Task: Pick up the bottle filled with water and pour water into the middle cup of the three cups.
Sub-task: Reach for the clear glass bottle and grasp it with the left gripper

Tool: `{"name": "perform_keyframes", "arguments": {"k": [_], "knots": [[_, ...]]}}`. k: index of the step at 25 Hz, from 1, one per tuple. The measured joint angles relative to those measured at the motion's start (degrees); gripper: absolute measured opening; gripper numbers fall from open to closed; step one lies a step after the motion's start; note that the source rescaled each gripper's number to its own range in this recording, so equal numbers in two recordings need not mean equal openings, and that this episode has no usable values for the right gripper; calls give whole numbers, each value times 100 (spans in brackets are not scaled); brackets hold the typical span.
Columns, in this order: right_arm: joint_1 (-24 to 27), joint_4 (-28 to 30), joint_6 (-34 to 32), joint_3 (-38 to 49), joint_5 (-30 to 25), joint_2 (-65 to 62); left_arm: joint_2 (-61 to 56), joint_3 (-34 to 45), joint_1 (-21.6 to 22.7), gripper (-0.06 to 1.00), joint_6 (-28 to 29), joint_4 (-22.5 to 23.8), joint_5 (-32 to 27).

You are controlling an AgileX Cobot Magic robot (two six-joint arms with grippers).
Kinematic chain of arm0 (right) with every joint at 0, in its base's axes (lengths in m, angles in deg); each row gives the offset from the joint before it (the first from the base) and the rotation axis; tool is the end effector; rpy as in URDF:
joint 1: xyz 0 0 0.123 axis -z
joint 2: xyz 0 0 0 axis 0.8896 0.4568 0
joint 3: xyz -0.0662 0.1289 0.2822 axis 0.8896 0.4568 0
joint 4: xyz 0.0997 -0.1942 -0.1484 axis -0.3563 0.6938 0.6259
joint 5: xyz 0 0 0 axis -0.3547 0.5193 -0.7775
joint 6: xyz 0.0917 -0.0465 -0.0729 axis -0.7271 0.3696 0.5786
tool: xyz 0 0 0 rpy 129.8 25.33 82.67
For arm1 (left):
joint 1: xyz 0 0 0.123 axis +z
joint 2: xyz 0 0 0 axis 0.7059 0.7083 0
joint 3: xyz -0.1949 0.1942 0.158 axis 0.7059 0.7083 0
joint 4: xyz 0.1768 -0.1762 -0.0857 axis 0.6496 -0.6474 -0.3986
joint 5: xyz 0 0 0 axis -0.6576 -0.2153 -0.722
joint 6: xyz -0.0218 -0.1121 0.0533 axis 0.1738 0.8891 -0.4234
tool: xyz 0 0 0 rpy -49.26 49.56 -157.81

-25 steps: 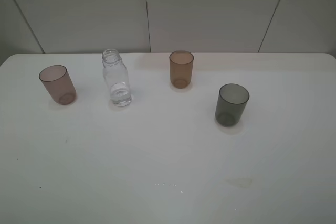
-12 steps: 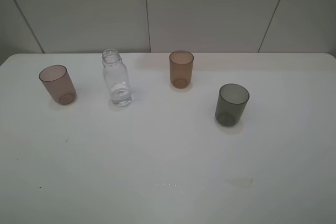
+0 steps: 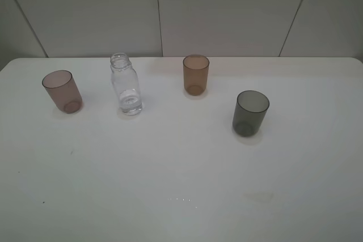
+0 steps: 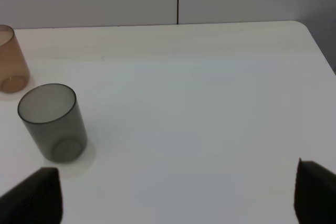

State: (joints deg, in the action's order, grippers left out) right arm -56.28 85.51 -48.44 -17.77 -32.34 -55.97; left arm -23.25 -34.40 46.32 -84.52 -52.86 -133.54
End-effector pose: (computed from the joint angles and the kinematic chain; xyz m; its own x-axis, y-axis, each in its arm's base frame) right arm 0.0018 -0.0002 0.2735 -0.4369 0.0363 -0.8988 0.1080 0.9941 -0.0124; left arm 0.0036 -0.0017 0.2683 -0.4451 -0.0394 -0.8946 -0.0247 0.9992 -0.0317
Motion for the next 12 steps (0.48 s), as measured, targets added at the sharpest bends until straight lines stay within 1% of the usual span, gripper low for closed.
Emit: {"name": "perform_keyframes", "arguments": {"k": [3, 5, 7, 10, 12], "knots": [[0, 0, 0, 0, 0, 0, 0, -69, 0, 100, -341, -345, 83], [0, 0, 0, 0, 0, 0, 29, -107, 0, 100, -532, -611, 452], [0, 0, 0, 0, 0, 0, 182, -132, 0, 100, -591, -866, 906], [0, 0, 0, 0, 0, 0, 639, -134, 0, 100, -684, -1200, 1469], [0, 0, 0, 0, 0, 0, 1068, -134, 0, 100, -814, -1341, 1699]]}}
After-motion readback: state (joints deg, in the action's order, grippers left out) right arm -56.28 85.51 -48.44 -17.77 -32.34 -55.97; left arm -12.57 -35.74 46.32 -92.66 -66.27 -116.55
